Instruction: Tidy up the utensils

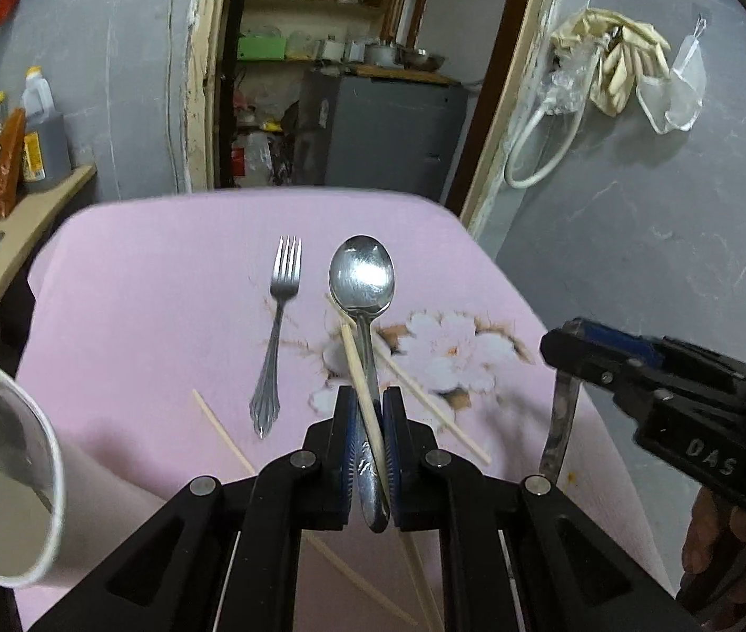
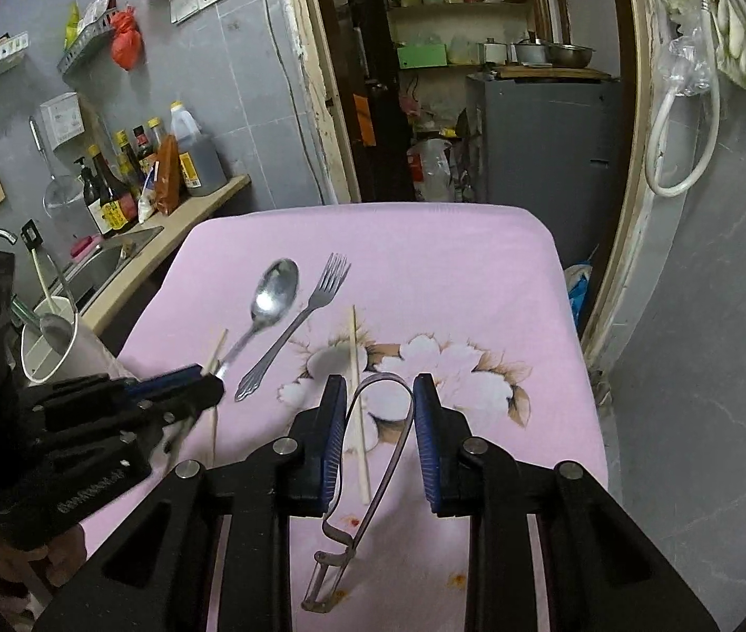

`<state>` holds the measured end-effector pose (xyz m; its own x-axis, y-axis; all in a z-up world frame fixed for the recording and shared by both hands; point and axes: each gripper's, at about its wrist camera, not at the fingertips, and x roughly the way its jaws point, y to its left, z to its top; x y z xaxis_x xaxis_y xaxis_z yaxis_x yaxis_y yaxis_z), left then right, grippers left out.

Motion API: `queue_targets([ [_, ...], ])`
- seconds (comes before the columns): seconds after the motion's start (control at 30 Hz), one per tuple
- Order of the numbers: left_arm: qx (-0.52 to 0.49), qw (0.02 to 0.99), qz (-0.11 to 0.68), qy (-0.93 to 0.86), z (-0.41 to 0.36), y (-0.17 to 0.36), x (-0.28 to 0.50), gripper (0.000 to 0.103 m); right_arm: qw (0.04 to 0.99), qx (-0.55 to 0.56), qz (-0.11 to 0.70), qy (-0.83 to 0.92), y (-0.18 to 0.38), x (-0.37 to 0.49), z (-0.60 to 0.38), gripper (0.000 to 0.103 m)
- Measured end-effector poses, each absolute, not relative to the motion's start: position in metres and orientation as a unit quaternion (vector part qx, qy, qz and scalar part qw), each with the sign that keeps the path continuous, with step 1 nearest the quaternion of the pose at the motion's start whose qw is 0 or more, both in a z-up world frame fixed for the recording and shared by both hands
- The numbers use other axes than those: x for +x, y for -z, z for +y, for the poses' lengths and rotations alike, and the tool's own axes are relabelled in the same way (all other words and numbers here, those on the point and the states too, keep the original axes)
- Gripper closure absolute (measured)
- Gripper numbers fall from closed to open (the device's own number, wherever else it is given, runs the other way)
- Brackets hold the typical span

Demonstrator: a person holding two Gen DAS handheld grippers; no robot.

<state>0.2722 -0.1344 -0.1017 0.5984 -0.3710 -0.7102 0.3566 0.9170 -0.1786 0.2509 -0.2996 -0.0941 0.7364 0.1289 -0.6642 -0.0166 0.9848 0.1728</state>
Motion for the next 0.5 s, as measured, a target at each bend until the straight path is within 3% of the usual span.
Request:
queue_targets([
  [0.27,-0.024,0.847,0.499,0.182,-0.137,0.155,0.298,0.093,0.923,0.095,0.372,-0.024,0.103,0.252,-0.307,0.080],
  [0.5,-0.016,0.839,0.510,0.189,-0.140,0.161,0.301,0.093,0.921,0.105,0.373,-0.025,0.110,0.253,-0.308,0.080],
])
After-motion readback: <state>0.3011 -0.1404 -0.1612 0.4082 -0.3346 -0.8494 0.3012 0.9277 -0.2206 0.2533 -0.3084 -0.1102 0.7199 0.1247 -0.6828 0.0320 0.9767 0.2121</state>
